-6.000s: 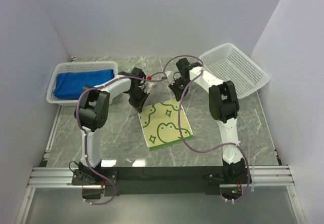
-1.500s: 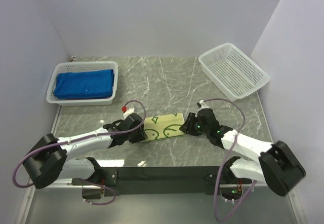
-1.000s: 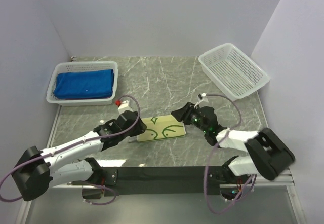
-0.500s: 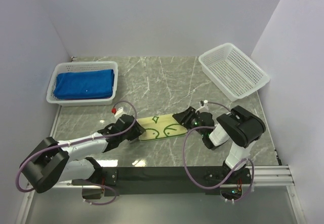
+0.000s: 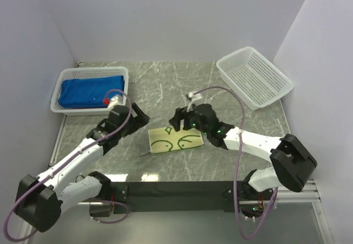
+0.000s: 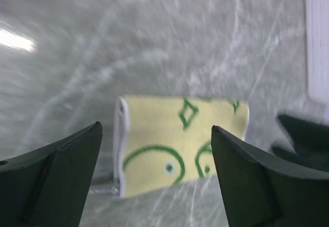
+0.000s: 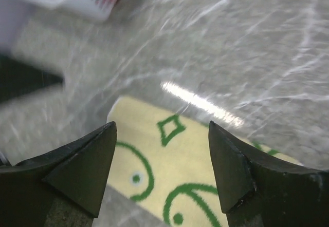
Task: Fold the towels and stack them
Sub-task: Fold the towel, then neatly place the folded towel into the bin
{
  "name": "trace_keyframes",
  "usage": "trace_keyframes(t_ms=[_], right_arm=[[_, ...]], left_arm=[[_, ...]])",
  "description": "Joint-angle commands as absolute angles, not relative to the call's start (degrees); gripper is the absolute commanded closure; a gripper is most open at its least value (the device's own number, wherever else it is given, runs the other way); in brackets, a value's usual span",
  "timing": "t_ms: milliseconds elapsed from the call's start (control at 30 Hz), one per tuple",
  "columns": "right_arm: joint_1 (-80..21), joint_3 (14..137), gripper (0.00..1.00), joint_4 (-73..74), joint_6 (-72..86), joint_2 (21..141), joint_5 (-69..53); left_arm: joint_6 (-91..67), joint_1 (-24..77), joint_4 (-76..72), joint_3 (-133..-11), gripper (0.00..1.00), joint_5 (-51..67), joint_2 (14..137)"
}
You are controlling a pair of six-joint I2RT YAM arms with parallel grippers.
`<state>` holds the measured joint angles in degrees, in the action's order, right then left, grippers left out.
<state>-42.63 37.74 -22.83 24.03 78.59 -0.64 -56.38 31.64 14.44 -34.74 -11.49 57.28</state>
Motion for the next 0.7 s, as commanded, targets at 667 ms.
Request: trace_keyframes(t_ms=[667], right_arm=[[-70.31,73.65,0.31,18.81,-5.89,108.36,7.64]], left_arm=[[-36.30,12.22,26.45,-40.69,0.01,-8.26,49.48]])
